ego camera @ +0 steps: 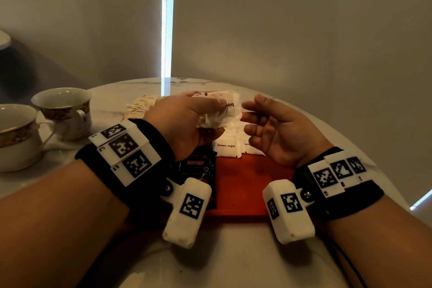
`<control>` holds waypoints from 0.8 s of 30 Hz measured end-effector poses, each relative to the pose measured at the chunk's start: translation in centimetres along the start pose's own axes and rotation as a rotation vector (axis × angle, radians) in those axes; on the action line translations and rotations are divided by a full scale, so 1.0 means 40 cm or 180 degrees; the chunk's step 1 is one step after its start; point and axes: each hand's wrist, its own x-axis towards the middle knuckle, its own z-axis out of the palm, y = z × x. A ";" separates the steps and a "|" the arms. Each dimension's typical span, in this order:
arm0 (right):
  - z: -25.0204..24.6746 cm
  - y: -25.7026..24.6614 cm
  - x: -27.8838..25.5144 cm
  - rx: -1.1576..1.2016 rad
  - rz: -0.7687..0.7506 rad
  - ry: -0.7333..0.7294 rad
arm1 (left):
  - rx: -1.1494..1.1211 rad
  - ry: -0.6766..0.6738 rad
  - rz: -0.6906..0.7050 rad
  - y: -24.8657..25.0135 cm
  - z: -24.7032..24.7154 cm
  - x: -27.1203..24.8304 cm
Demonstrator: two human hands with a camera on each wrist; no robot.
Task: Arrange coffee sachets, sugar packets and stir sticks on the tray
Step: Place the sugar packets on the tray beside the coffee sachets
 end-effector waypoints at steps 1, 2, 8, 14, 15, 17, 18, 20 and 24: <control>0.005 0.003 -0.001 0.0004 -0.0025 -0.0070 | 0.0037 -0.0014 0.0016 -0.001 0.001 -0.001; 0.010 0.006 -0.002 -0.0001 -0.0054 -0.0130 | 0.0074 -0.0037 0.0021 -0.001 0.003 -0.003; 0.032 0.009 -0.014 -0.0299 -0.0174 -0.0228 | 0.0167 -0.0021 0.0057 -0.001 0.004 -0.005; 0.043 0.011 -0.015 -0.0343 -0.0125 -0.0048 | 0.0006 -0.0055 -0.0076 0.003 0.003 -0.004; 0.042 0.009 -0.015 -0.0309 -0.0118 -0.0014 | -0.0069 -0.0016 -0.0141 0.004 0.002 -0.002; 0.041 0.007 -0.015 -0.0232 -0.0117 0.0043 | -0.0197 -0.0030 -0.0275 0.011 0.002 -0.002; 0.041 0.006 -0.014 -0.0184 -0.0123 0.0081 | -0.0217 -0.0024 -0.0324 0.013 0.001 -0.002; 0.042 0.005 -0.014 -0.0064 -0.0131 0.0149 | -0.0222 0.0013 -0.0357 0.014 0.000 0.000; 0.040 0.003 -0.015 0.0213 -0.0211 0.0225 | -0.0100 -0.0028 -0.0343 0.007 0.000 -0.003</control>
